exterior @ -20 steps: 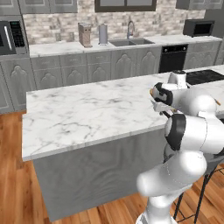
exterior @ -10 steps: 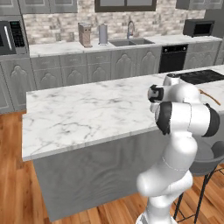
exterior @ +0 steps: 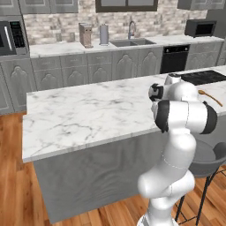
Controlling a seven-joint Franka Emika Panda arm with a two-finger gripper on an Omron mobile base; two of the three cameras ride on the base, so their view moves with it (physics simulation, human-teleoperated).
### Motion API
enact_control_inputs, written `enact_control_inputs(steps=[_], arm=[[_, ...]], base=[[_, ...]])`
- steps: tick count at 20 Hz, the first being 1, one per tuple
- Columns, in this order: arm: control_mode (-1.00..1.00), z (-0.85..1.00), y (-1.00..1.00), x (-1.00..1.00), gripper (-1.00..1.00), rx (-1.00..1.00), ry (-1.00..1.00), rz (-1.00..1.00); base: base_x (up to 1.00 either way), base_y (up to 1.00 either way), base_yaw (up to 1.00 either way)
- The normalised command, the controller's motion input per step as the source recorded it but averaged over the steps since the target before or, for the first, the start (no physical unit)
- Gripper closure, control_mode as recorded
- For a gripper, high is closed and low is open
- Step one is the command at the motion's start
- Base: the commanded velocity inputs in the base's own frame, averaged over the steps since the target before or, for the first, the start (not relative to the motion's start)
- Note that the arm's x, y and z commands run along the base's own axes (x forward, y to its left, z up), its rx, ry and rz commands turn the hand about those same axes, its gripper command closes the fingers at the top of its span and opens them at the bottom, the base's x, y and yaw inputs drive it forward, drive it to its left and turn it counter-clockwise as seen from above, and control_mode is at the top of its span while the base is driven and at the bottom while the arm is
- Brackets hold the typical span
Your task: Pick up the metallic utensils from the counter and place them in the open drawer. Make sure not to pick up any wooden utensils.
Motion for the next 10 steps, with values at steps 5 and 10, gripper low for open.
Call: enact_control_inputs(steps=[5, 10], arm=[[-1.0, -0.45, 0.0, 0.0, -1.0, 0.0, 0.0, 0.0], [-1.0, -0.76, 0.0, -0.02, -1.0, 0.0, 0.01, 0.0]], base=[[0.0, 0.0, 0.0], [0.0, 0.0, 0.0]])
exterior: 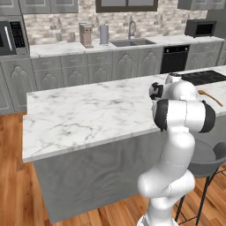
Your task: Pick up the metallic utensils from the counter and place them in the open drawer. Make sure not to pick up any wooden utensils.
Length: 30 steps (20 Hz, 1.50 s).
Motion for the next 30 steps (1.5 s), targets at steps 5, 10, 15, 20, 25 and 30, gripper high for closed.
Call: enact_control_inputs(steps=[5, 10, 15, 20, 25, 30], arm=[[-1.0, -1.0, 0.08, 0.0, -1.0, 0.0, 0.05, 0.0], [-1.0, -1.0, 0.4, -0.08, 1.0, -0.02, 0.04, 0.0], [-1.0, -1.0, 0.36, -0.16, 1.0, -0.01, 0.04, 0.0], [-1.0, -1.0, 0.17, -0.3, 1.0, 0.0, 0.08, 0.0], [-1.0, -1.0, 0.36, -0.43, 1.0, 0.0, 0.08, 0.0], [-1.0, -1.0, 0.84, -0.7, 1.0, 0.0, 0.09, 0.0]], base=[[0.0, 0.0, 0.0], [0.0, 0.0, 0.0], [0.0, 0.0, 0.0], [0.0, 0.0, 0.0], [0.0, 0.0, 0.0], [0.0, 0.0, 0.0]])
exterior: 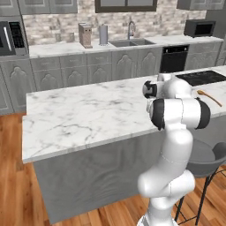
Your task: Pick up the metallic utensils from the counter and place them in the open drawer. Make sure not to pick up any wooden utensils.
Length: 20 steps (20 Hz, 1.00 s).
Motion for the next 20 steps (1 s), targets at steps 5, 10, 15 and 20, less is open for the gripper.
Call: enact_control_inputs(steps=[5, 10, 15, 20], arm=[[-1.0, -1.0, 0.72, -0.7, 1.0, 0.0, 0.04, 0.0], [-1.0, -0.88, 0.7, -0.79, 1.0, 0.0, 0.05, 0.0], [-1.0, -0.4, 0.09, -0.09, 1.0, -0.02, 0.04, 0.0], [-1.0, -0.77, 0.0, 0.01, 1.0, -0.04, 0.42, 0.01]], base=[[0.0, 0.0, 0.0], [0.0, 0.0, 0.0], [0.0, 0.0, 0.0], [0.0, 0.0, 0.0]])
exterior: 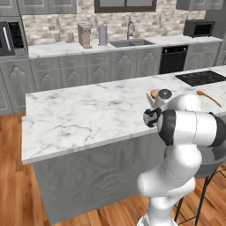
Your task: Pick up the metallic utensils from the counter and place them in the open drawer. Make sure not to pick up any wooden utensils.
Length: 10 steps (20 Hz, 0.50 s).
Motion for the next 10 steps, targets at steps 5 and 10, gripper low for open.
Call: enact_control_inputs(steps=[5, 10], arm=[[-1.0, 0.09, 0.0, -0.01, 1.0, 0.0, 0.24, 0.01], [-1.0, 0.56, -0.04, -0.4, 1.0, 0.02, 0.1, 0.0]], base=[[0.0, 0.0, 0.0], [0.0, 0.0, 0.0]])
